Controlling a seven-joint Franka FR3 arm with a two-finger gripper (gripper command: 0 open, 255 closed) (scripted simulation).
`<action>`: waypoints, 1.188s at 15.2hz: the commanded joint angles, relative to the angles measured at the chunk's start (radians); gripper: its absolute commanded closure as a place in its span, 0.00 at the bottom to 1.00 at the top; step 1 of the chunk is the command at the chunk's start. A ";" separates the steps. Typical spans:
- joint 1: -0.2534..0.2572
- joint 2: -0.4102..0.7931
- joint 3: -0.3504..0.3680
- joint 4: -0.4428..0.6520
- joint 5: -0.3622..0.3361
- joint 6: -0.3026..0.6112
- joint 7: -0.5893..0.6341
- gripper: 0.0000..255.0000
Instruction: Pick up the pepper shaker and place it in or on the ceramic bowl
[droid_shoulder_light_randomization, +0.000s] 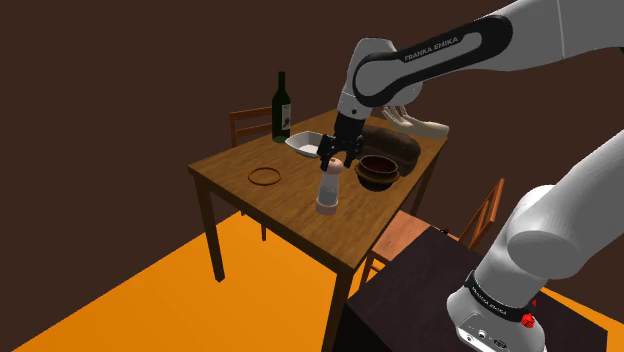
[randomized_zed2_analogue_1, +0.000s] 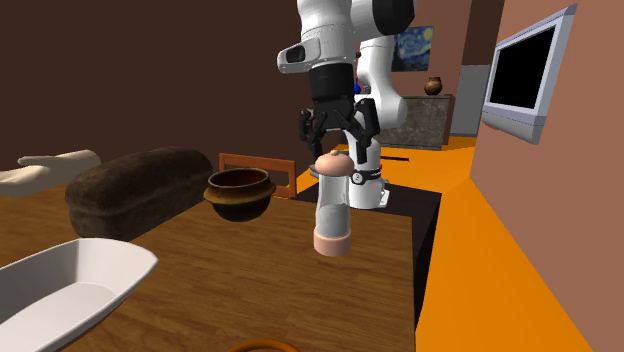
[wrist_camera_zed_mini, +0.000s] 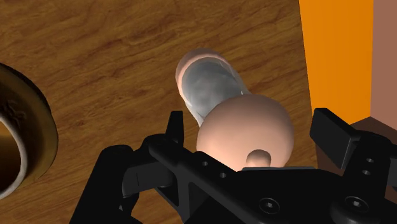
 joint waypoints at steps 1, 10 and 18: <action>0.000 0.001 0.000 -0.002 0.000 0.004 -0.001 0.00; 0.000 0.001 0.000 -0.002 0.000 0.004 -0.001 1.00; -0.001 -0.009 -0.001 0.016 -0.003 -0.024 0.004 1.00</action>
